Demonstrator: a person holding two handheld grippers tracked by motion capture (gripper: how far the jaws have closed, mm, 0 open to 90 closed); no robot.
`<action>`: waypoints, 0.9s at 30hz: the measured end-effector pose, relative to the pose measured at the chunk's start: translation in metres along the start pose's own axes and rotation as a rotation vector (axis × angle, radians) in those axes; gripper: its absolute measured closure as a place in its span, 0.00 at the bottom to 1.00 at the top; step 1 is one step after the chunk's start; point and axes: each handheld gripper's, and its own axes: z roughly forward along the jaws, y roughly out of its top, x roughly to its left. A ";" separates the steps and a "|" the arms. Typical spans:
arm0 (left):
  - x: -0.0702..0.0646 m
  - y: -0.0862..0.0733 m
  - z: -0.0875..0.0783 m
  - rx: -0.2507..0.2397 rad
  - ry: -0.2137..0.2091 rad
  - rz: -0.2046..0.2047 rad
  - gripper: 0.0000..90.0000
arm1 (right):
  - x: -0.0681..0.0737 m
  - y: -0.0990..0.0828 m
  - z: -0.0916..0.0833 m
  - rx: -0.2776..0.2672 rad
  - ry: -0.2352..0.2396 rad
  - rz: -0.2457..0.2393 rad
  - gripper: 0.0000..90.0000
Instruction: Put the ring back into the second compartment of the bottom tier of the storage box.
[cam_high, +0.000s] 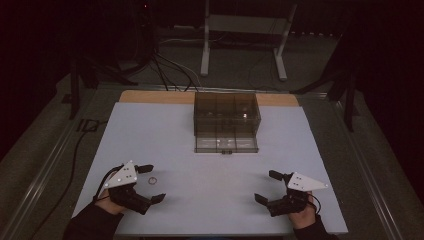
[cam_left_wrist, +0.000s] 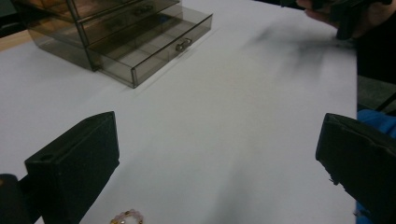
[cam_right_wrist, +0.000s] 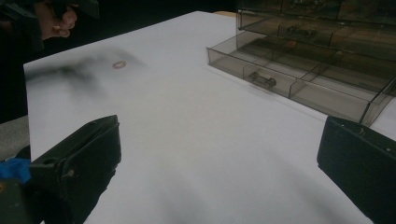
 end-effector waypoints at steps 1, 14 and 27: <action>0.001 0.000 0.000 0.001 0.003 -0.002 0.01 | 0.000 0.000 0.000 0.004 0.000 0.000 0.00; 0.011 0.000 0.006 -0.005 0.038 -0.031 0.01 | 0.000 0.000 -0.001 0.000 -0.003 -0.002 0.00; 0.020 -0.002 0.009 0.002 0.069 -0.050 0.01 | 0.000 -0.001 -0.001 0.001 -0.006 0.007 0.00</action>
